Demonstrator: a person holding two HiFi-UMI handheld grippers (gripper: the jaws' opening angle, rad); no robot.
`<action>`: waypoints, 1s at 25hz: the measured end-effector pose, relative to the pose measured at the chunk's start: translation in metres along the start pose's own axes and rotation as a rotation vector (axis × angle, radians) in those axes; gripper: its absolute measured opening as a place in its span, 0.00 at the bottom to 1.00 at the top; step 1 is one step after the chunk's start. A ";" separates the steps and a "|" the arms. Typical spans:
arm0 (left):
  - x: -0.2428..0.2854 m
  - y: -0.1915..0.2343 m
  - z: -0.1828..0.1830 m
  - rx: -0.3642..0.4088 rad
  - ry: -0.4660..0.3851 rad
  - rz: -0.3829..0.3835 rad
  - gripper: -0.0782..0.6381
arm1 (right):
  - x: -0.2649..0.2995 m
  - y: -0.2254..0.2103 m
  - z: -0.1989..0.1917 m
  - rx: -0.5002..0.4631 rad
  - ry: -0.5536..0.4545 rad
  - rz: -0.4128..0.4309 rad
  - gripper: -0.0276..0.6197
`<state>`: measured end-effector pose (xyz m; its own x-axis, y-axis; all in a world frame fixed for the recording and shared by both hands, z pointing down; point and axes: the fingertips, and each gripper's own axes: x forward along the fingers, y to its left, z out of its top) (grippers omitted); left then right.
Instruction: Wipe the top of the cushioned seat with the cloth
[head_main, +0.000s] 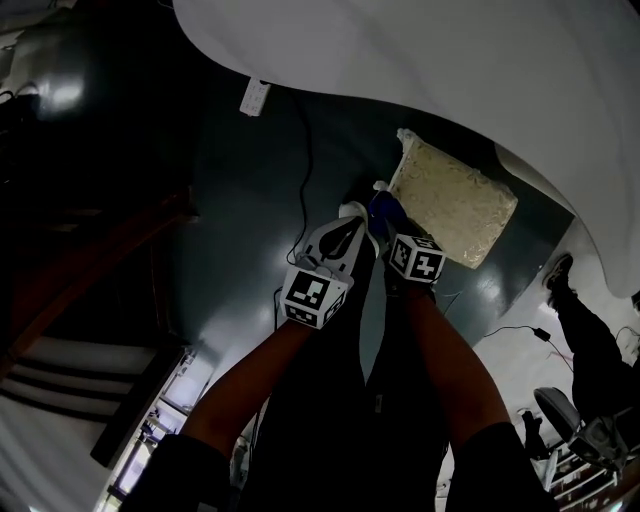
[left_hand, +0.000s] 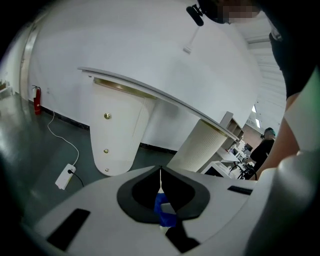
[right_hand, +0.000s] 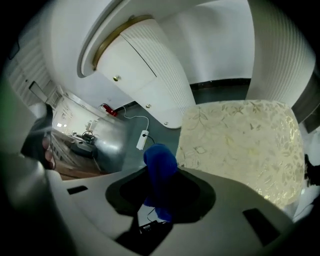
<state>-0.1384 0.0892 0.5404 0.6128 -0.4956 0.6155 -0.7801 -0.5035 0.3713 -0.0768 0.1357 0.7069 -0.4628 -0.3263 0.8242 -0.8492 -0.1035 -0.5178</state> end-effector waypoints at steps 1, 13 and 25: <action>0.001 0.004 -0.002 -0.007 -0.002 0.003 0.13 | 0.005 -0.005 -0.004 0.019 0.011 -0.010 0.25; 0.018 -0.006 -0.018 0.016 0.037 -0.081 0.13 | 0.013 -0.061 -0.035 -0.050 0.059 -0.108 0.26; 0.045 -0.039 0.001 0.060 0.037 -0.127 0.13 | -0.019 -0.113 -0.041 -0.009 0.058 -0.181 0.25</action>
<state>-0.0802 0.0866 0.5528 0.7003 -0.3991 0.5919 -0.6868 -0.6029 0.4060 0.0171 0.1921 0.7589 -0.3159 -0.2482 0.9158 -0.9220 -0.1474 -0.3580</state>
